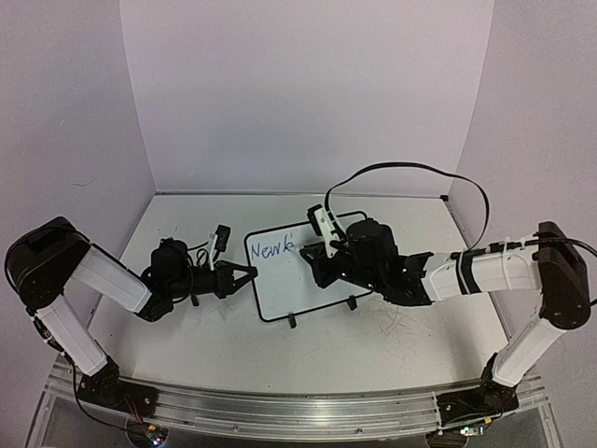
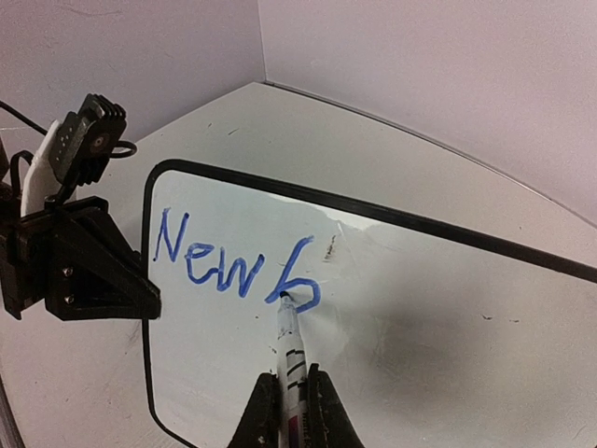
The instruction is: Write a sentence on the whiteboard
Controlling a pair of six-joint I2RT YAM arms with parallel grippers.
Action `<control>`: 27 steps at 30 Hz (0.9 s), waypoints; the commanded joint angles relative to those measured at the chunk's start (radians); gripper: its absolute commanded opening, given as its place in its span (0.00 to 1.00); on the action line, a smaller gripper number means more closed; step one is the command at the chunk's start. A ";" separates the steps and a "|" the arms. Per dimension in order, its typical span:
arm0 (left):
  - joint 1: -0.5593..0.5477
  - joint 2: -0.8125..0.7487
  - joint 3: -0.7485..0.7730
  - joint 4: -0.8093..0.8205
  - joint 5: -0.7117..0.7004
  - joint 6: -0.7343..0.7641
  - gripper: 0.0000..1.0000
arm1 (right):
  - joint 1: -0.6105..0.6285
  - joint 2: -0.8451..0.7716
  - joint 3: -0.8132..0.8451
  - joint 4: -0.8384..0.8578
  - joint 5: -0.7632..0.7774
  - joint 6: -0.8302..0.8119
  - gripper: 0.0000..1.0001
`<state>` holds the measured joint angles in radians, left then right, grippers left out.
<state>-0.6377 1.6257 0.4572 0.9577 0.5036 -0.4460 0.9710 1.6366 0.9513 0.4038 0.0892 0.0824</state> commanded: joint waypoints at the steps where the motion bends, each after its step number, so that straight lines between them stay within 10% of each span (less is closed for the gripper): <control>1: -0.014 0.015 0.015 -0.058 -0.014 0.026 0.00 | -0.011 0.016 0.048 0.018 0.049 -0.004 0.00; 12: -0.015 0.018 0.012 -0.059 -0.020 0.028 0.00 | -0.024 -0.274 -0.132 0.020 -0.058 -0.058 0.00; 27: -0.018 0.021 0.018 -0.068 -0.026 0.040 0.00 | -0.041 -0.169 -0.069 0.018 -0.081 -0.144 0.00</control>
<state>-0.6434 1.6257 0.4572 0.9600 0.5045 -0.4419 0.9298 1.4753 0.8421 0.3909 0.0166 -0.0402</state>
